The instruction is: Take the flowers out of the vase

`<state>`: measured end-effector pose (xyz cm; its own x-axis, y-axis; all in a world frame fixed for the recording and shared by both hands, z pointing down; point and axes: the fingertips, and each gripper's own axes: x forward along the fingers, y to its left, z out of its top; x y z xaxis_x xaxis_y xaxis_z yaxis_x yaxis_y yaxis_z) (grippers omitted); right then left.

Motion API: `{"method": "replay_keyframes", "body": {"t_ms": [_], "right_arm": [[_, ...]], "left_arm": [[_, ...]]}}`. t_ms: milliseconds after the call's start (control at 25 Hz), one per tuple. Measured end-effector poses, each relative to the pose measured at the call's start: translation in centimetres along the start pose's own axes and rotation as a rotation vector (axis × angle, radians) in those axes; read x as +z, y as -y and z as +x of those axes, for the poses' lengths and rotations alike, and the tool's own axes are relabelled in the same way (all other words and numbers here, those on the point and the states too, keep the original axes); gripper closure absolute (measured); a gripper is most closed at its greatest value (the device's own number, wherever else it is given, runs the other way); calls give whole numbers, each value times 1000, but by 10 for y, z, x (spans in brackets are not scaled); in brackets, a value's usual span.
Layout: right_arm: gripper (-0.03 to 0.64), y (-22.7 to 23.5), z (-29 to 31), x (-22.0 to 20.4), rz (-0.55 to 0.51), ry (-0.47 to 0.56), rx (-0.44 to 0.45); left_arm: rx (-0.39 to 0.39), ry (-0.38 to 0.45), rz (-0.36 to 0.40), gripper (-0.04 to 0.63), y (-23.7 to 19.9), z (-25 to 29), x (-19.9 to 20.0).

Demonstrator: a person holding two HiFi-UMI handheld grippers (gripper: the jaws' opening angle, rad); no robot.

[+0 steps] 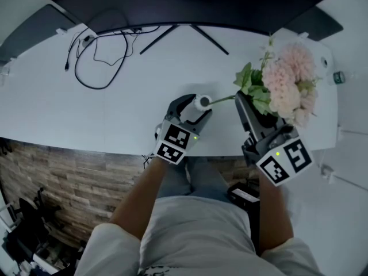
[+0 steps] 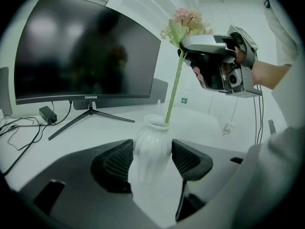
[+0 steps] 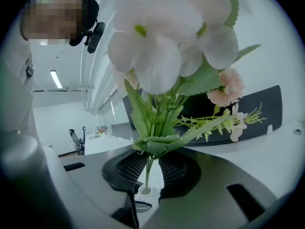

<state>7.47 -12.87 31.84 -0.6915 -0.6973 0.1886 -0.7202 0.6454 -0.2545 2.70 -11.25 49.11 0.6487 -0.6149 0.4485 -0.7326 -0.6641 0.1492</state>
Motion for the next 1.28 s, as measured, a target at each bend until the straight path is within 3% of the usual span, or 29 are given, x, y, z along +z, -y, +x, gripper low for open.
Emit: {"method": "replay_keyframes", "body": {"t_ms": [800,1280], "right_arm": [[522,8,-27,-2,-12,-11,-8],[522,11,-28,-5,-7,-22,-13]], "left_arm": [[7,-40,11,337,5,1,1],[-3,-35,67,310,0,-9,17]]}}
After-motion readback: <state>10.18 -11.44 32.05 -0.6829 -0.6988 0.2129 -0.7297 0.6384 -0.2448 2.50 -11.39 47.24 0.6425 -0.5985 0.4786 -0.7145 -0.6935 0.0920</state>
